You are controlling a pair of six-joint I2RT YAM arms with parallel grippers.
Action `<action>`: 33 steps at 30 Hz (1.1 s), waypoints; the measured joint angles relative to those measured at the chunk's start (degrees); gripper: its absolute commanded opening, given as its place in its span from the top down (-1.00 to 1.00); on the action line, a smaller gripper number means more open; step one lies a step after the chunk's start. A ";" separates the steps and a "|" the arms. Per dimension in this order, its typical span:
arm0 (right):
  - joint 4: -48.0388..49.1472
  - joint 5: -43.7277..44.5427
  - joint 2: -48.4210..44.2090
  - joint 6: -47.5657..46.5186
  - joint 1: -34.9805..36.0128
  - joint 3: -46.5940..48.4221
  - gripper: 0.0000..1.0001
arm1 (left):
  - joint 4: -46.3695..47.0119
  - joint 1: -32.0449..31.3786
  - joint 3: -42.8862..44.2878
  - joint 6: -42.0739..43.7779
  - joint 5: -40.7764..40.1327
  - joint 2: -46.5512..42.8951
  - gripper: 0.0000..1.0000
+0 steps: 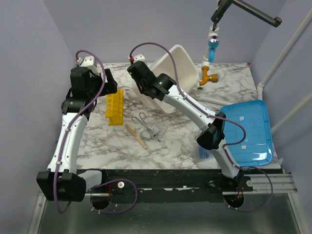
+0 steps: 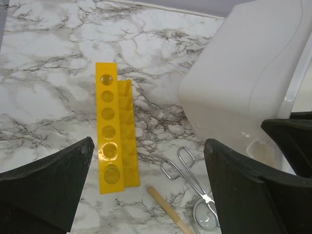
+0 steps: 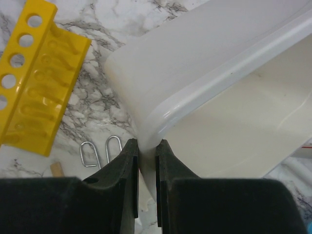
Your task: Organize the chemistry lab equipment
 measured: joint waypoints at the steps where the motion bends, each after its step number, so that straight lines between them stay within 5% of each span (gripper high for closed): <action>1: 0.33 -0.09 0.17 -0.50 0.02 0.15 0.97 | 0.02 0.02 0.00 0.02 -0.28 0.00 -0.97; 21: 10.34 -2.01 0.98 -6.38 -0.20 -4.13 -0.79 | -0.02 -0.26 -0.02 0.28 -1.44 0.00 -0.97; 33: 17.73 -5.27 -4.63 -7.58 -0.31 -18.49 -0.92 | -0.04 -0.35 -0.02 0.46 -1.88 0.00 -0.97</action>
